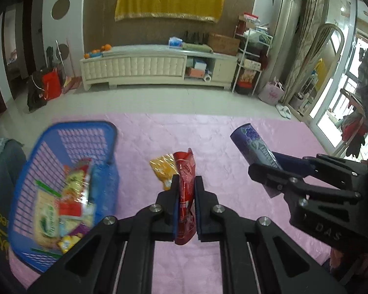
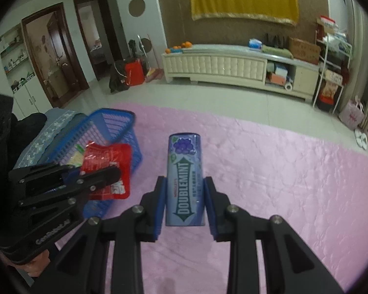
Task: Organize snacks
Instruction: 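Carry the gum bottle over the basket with the right tool while the left tool carries the red pouch, then open both tools to drop the gum bottle and red pouch into the basket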
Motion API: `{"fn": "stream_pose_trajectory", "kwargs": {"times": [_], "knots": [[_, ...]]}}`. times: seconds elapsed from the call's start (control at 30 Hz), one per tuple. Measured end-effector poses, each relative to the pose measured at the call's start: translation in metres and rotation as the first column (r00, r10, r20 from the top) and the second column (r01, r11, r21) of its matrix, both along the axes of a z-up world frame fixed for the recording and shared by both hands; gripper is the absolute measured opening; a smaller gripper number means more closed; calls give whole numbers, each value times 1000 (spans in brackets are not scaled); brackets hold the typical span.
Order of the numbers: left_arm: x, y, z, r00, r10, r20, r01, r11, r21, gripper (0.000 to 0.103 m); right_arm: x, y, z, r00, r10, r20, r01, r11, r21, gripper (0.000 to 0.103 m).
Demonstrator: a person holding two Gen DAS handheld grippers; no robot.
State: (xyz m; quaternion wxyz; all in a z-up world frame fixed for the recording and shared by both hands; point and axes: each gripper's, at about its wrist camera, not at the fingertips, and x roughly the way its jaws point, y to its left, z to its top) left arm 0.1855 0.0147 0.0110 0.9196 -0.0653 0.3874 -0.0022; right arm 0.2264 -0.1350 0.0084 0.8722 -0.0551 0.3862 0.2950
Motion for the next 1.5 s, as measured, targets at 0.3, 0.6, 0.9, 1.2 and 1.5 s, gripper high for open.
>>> {"fn": "stream_pose_trajectory", "kwargs": {"times": [0.3,0.6,0.9,1.2,1.5], "knots": [[-26,68,33,998,27,51,-28,999,22,9,-15,45,36,998,33,48,-34,999,13,34],[-42,135,41,995,75,70,-75,997,3,9,-20,106,35,996,87,36,-86,996,-15,34],[-46,171,26,991,127,51,-129,991,23,9,-9,165,16,991,133,-12,-134,988,-75,34],[-41,190,10,991,135,16,-135,991,-6,9,-7,191,-3,986,162,-49,-167,977,-130,34],[-44,196,6,990,142,-14,-142,990,-12,9,-4,202,-18,990,134,-50,-142,967,-210,35]]}}
